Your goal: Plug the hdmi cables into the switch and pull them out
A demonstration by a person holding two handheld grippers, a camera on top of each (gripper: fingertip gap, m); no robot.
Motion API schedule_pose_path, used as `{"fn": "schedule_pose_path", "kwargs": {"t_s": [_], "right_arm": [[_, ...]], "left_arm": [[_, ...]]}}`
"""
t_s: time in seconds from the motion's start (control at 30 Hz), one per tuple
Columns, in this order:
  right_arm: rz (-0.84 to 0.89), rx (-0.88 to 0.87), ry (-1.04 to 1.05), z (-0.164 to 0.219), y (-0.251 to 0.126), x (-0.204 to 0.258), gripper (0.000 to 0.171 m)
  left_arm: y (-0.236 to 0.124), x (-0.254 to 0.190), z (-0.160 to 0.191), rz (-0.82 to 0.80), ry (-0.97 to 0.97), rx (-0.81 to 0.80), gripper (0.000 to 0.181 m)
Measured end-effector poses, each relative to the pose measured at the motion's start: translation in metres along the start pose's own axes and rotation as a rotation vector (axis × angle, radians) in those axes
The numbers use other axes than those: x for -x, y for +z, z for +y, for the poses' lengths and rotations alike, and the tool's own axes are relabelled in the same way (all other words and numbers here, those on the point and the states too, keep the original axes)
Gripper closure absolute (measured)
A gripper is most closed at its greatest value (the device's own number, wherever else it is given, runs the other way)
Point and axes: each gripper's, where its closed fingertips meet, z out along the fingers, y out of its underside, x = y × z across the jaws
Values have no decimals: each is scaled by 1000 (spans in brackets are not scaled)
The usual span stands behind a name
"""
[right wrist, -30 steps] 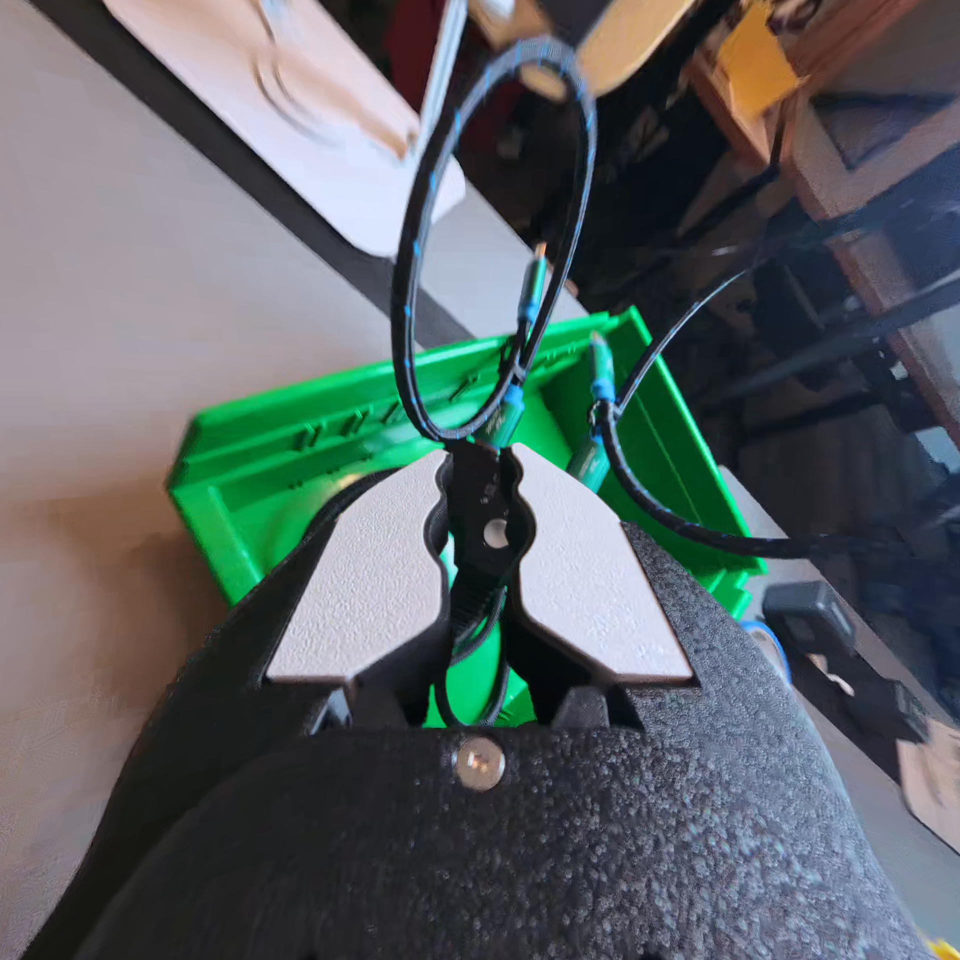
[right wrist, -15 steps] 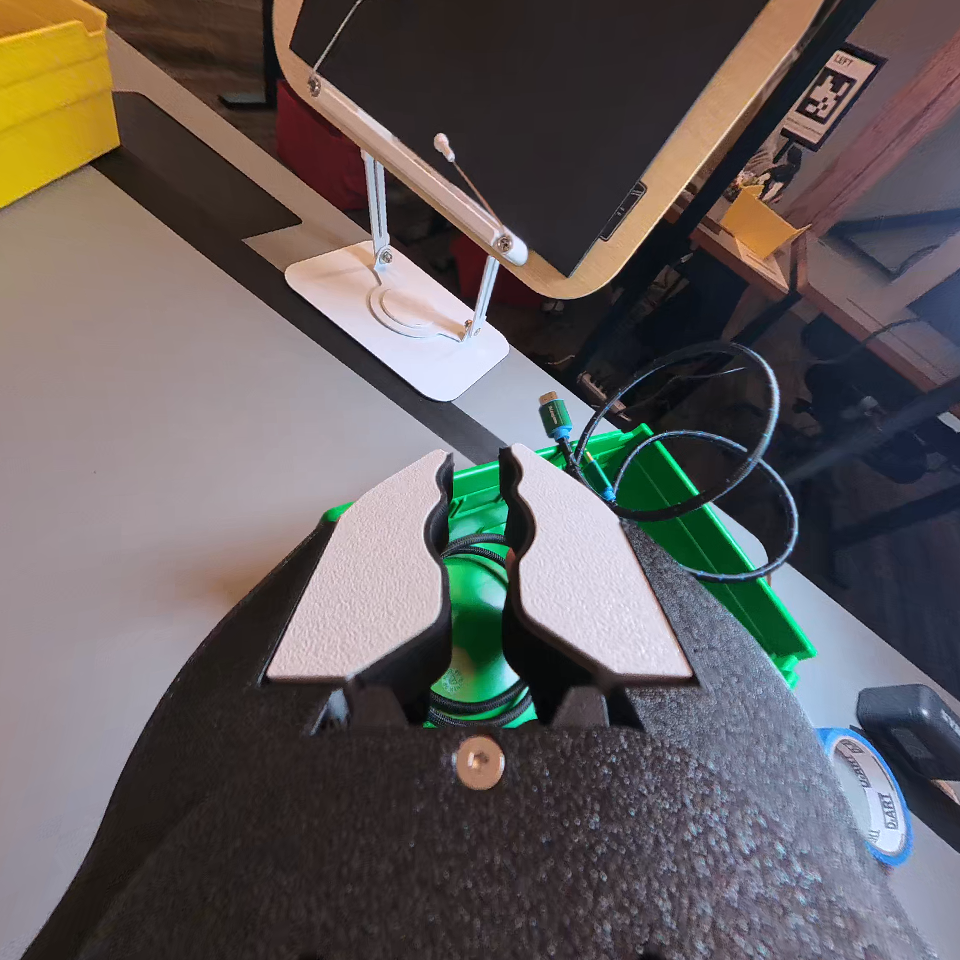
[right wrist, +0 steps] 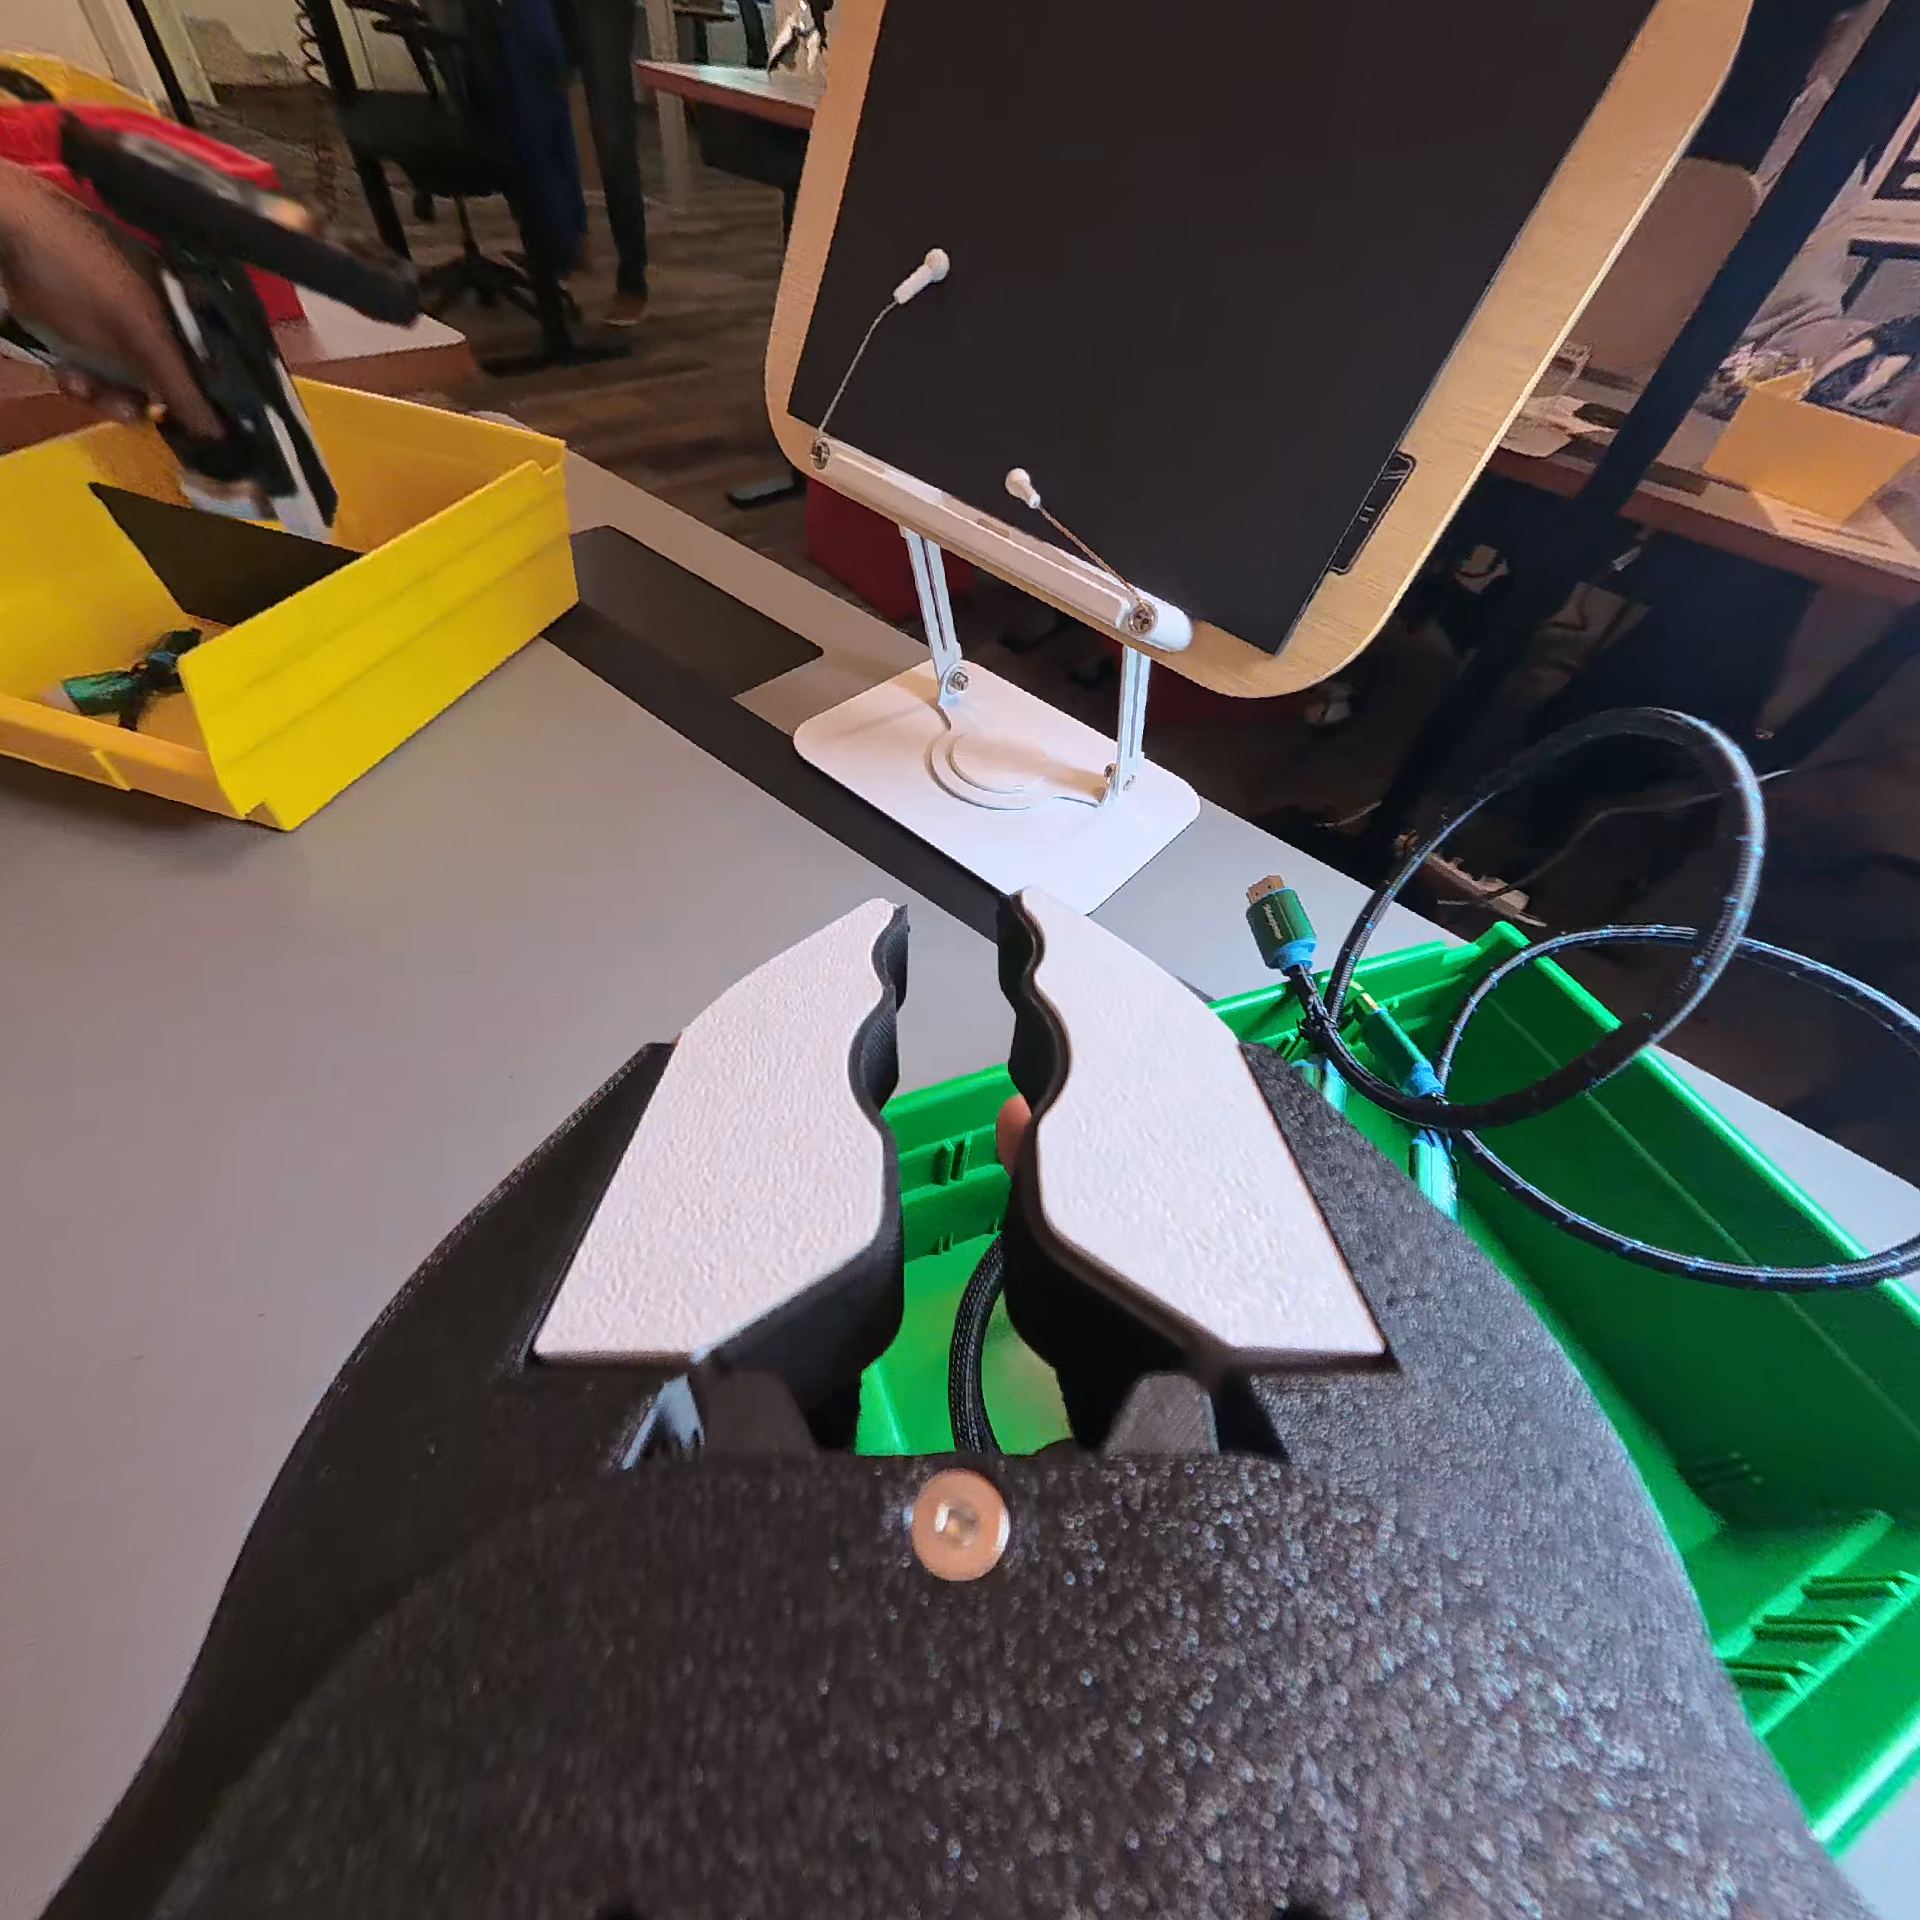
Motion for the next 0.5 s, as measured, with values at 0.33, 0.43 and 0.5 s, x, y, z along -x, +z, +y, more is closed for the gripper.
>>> {"fn": "schedule_pose_path", "kwargs": {"t_s": [0.33,0.43,0.5], "right_arm": [[-29,4,61,8,4,-7,154],[-29,8,45,6,4,-3,154],[-26,0,30,2,1,-1,154]], "left_arm": [[39,-8,32,73,20,291,106],[39,-8,33,67,15,278,106],[38,-8,32,60,13,241,106]]}}
